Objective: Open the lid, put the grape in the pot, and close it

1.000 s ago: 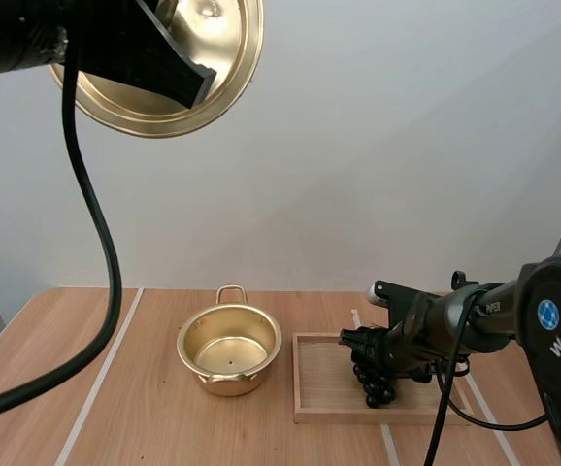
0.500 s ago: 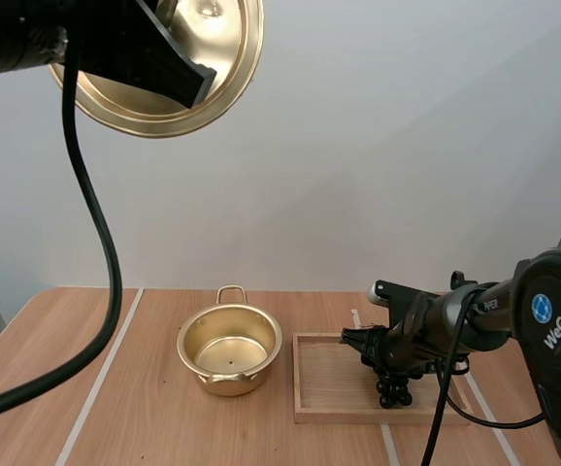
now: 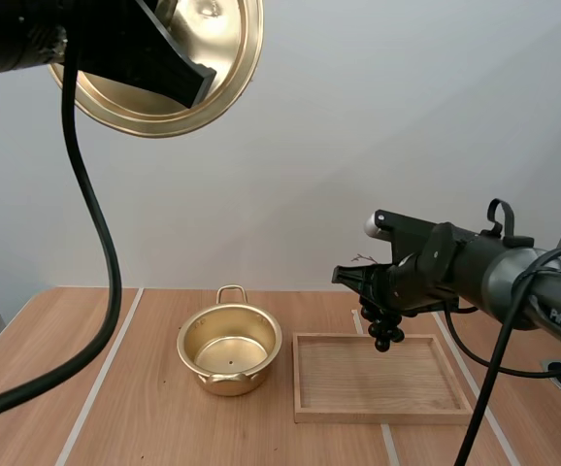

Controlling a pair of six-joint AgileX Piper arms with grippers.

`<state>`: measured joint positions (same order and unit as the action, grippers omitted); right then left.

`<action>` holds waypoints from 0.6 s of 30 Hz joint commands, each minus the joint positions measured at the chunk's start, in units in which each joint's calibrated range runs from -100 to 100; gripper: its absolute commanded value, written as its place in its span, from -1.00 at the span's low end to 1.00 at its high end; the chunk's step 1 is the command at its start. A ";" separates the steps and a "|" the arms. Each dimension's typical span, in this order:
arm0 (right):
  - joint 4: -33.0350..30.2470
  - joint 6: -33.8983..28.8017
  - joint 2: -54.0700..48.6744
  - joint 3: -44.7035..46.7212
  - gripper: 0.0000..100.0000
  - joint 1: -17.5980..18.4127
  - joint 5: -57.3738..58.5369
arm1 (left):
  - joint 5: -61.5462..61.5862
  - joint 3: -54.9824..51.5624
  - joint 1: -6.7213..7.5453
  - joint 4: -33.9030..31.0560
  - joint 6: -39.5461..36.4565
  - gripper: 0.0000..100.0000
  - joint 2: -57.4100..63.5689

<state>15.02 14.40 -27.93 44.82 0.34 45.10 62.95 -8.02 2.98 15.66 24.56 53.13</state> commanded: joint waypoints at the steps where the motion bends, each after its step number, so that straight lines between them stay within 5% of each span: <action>1: -0.28 0.11 -2.78 -3.12 -1.00 1.91 4.11 | -1.98 0.42 0.07 -0.14 -0.57 -1.00 0.45; 7: -0.39 1.00 -3.72 -7.34 -1.00 8.47 7.79 | -1.98 0.42 0.07 -0.14 -0.57 -1.00 0.45; 18: -0.28 13.89 -1.67 -7.94 -1.00 15.36 -4.27 | -1.98 0.42 0.07 -0.14 -0.57 -1.00 0.45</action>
<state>14.99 26.54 -29.83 37.51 15.03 44.98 62.95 -8.02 2.98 15.66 24.56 53.13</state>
